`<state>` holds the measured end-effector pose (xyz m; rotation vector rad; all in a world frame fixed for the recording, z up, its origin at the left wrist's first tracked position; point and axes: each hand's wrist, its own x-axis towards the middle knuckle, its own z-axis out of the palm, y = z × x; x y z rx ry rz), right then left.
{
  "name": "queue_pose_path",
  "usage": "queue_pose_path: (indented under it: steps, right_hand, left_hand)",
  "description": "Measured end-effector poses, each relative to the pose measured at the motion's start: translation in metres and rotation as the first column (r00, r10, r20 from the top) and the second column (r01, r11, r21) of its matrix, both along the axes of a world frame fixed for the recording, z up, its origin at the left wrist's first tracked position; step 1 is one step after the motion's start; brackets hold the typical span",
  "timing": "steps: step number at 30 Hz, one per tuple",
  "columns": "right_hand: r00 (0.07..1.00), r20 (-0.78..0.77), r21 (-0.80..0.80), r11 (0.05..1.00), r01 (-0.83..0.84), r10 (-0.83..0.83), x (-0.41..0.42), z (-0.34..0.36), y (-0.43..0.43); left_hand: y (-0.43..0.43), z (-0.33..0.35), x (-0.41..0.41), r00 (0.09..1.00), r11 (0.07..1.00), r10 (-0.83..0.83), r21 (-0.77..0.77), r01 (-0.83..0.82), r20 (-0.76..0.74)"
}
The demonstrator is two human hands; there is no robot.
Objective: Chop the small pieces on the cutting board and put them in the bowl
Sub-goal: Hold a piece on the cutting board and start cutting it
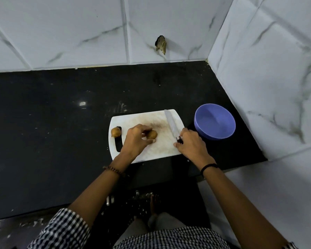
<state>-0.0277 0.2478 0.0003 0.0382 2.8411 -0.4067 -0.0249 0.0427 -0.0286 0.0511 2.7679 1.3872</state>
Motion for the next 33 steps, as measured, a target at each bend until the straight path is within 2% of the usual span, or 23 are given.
queue_pose_path:
  steps: [6, 10, 12, 14, 16, 21, 24, 26, 27, 30, 33]
  right_hand:
    - [0.995, -0.012, -0.111, 0.989, 0.095, -0.097, 0.002, -0.003, 0.003]
    - [0.986, 0.005, -0.312, 0.937, 0.159, -0.166, 0.008, -0.01, -0.001]
    - [0.969, 0.064, -0.484, 0.841, 0.241, -0.24, 0.011, -0.009, -0.007]
    - [0.928, 0.207, -0.684, 0.633, 0.364, -0.31, 0.015, -0.006, -0.015]
    - [0.889, 0.325, -0.773, 0.451, 0.446, -0.322, 0.015, -0.001, -0.022]
    - [0.853, 0.464, -0.809, 0.279, 0.518, -0.238, 0.001, 0.006, -0.028]
    - [0.86, 0.48, -0.83, 0.229, 0.509, -0.172, -0.007, 0.002, -0.025]
    - [0.868, 0.473, -0.838, 0.226, 0.497, -0.154, -0.011, -0.001, -0.022]
    - [0.882, 0.444, -0.841, 0.267, 0.471, -0.158, -0.014, -0.003, -0.019]
    - [0.961, 0.247, -0.831, 0.482, 0.277, -0.126, -0.02, -0.01, -0.008]
    - [0.991, 0.124, -0.809, 0.575, 0.125, -0.04, -0.024, -0.018, 0.001]
  left_hand:
    - [-0.002, -0.008, -0.002, 0.999, 1.0, -0.009, -0.003, 0.009, -0.032]
    - [0.001, -0.017, 0.001, 0.997, 0.999, -0.016, -0.051, 0.012, -0.078]
    - [0.003, -0.016, 0.003, 0.994, 0.998, -0.016, -0.06, 0.009, -0.112]
    - [0.005, -0.013, 0.003, 0.989, 0.998, -0.005, -0.057, -0.004, -0.15]
    - [0.006, -0.011, 0.0, 0.985, 0.999, 0.013, -0.049, -0.021, -0.173]
    - [0.008, -0.014, -0.013, 0.972, 0.998, 0.041, -0.036, -0.05, -0.23]
    - [0.01, -0.017, -0.018, 0.963, 0.995, 0.081, -0.03, -0.092, -0.259]
    - [0.011, -0.018, -0.019, 0.963, 0.994, 0.085, -0.041, -0.099, -0.255]
    - [0.012, -0.018, -0.02, 0.964, 0.994, 0.086, -0.048, -0.101, -0.25]
    - [0.015, -0.019, -0.019, 0.971, 0.992, 0.089, -0.069, -0.106, -0.22]
    - [0.014, -0.02, -0.018, 0.975, 0.988, 0.113, -0.08, -0.13, -0.194]
